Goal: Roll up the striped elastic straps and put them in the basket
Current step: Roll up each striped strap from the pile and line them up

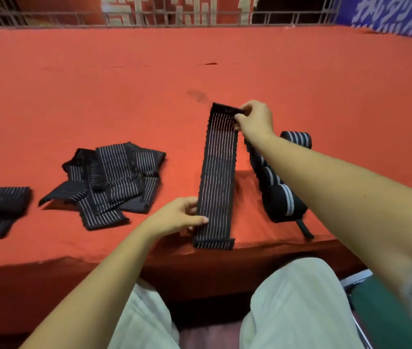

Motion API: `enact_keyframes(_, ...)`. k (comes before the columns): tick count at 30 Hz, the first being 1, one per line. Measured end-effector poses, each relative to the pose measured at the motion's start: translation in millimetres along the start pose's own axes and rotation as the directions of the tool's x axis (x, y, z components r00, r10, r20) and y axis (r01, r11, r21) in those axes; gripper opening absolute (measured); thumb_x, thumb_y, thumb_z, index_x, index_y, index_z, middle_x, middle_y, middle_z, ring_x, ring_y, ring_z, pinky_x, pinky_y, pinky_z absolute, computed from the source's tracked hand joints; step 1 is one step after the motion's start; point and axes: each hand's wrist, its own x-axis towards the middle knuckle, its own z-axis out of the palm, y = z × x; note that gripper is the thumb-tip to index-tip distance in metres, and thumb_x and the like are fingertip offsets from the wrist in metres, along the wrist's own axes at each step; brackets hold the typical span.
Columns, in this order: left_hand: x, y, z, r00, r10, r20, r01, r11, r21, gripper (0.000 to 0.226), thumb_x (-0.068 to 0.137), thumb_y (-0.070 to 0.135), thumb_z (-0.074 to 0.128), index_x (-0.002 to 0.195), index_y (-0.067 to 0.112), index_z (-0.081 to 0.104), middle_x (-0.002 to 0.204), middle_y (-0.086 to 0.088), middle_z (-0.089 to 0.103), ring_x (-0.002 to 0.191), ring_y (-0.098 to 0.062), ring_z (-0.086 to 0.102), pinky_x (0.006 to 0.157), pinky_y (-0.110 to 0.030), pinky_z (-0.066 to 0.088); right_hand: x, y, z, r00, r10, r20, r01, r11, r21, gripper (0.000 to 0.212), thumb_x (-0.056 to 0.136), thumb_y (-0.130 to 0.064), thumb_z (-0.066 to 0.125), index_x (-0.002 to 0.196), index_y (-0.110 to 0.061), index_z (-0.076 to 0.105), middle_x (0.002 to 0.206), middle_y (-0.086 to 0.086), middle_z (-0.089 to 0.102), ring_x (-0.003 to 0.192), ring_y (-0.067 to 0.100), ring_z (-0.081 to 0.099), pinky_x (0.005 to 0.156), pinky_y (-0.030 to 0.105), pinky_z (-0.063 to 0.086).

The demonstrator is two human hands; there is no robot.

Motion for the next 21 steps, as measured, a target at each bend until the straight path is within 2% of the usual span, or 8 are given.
enact_keyframes(2,5.9,-15.8,4.5,0.996,0.05,-0.075,-0.042,0.993,0.107,0.056,0.087,0.013,0.073,0.134,0.022,0.044,0.106,0.003,0.073,0.093,-0.012,0.063,0.09,-0.05,0.053,5.3,4.0,17.0,0.998,-0.045,0.047,0.049,0.996,-0.081,0.009,0.088,-0.008,0.063,0.095,-0.01,0.068,0.095,0.014,0.073,0.088,0.031,0.071,0.086,0.048,0.056)
enact_keyframes(4,9.2,-26.6,6.3,0.976,0.125,-0.179,-0.08,0.968,0.239,0.087,0.086,0.019,0.077,0.151,0.031,0.02,0.085,0.007,0.064,0.073,-0.007,0.056,0.079,-0.035,0.052,11.8,12.5,33.9,0.995,-0.047,0.091,0.059,0.989,-0.133,0.01,0.087,-0.009,0.064,0.096,-0.009,0.069,0.094,0.014,0.074,0.09,0.032,0.071,0.086,0.046,0.055)
enact_keyframes(6,9.2,-28.9,10.0,0.953,0.19,-0.237,-0.103,0.937,0.334,0.107,0.084,0.025,0.08,0.157,0.031,0.003,0.081,0.003,0.054,0.065,-0.006,0.052,0.07,-0.026,0.046,19.8,24.9,51.5,0.993,-0.019,0.113,0.035,0.989,-0.141,0.009,0.087,-0.01,0.066,0.096,-0.01,0.068,0.093,0.016,0.073,0.089,0.032,0.071,0.084,0.048,0.057)
enact_keyframes(8,9.9,-30.3,10.9,0.942,0.252,-0.22,-0.136,0.889,0.437,0.091,0.084,0.03,0.079,0.155,0.03,0.022,0.078,0.009,0.052,0.065,-0.003,0.052,0.067,-0.029,0.044,27.2,38.3,67.1,0.991,0.018,0.135,0.004,0.987,-0.159,0.009,0.088,-0.012,0.068,0.097,-0.011,0.067,0.094,0.015,0.073,0.089,0.032,0.072,0.084,0.048,0.058)
enact_keyframes(10,9.9,-33.2,9.4,0.937,0.279,-0.211,-0.146,0.861,0.488,0.062,0.087,0.03,0.076,0.142,0.027,0.048,0.072,0.012,0.05,0.064,0.0,0.052,0.065,-0.024,0.039,34.7,50.1,81.2,0.989,0.045,0.144,-0.021,0.986,-0.164,0.006,0.088,-0.013,0.07,0.092,-0.013,0.066,0.096,0.015,0.073,0.09,0.031,0.071,0.085,0.046,0.057)
enact_keyframes(11,10.0,-33.8,8.4,0.937,0.281,-0.209,-0.151,0.863,0.481,0.054,0.088,0.029,0.075,0.137,0.026,0.054,0.071,0.012,0.05,0.063,0.001,0.053,0.064,-0.02,0.039,37.8,53.8,87.7,0.987,0.059,0.147,-0.034,0.986,-0.166,0.007,0.087,-0.013,0.071,0.086,-0.016,0.064,0.096,0.016,0.073,0.091,0.031,0.071,0.086,0.046,0.057)
enact_keyframes(15,14.0,-38.4,6.3,0.941,0.273,-0.197,-0.165,0.884,0.438,0.055,0.089,0.026,0.075,0.139,0.023,0.054,0.073,0.015,0.052,0.062,0.001,0.054,0.065,-0.014,0.04,56.9,67.9,117.2,0.98,0.126,0.151,-0.1,0.981,-0.167,0.029,0.082,-0.008,0.07,0.063,-0.02,0.051,0.083,0.011,0.069,0.088,0.033,0.072,0.081,0.049,0.058)
enact_keyframes(21,14.8,-36.6,11.6,0.92,0.331,-0.209,-0.171,0.82,0.546,0.044,0.09,0.029,0.071,0.131,0.024,0.056,0.075,0.013,0.054,0.065,0.001,0.054,0.064,-0.014,0.038,68.1,83.9,131.3,0.974,0.177,0.144,-0.138,0.959,-0.248,0.026,0.081,-0.007,0.064,0.061,-0.017,0.05,0.077,0.012,0.065,0.087,0.033,0.072,0.075,0.047,0.059)
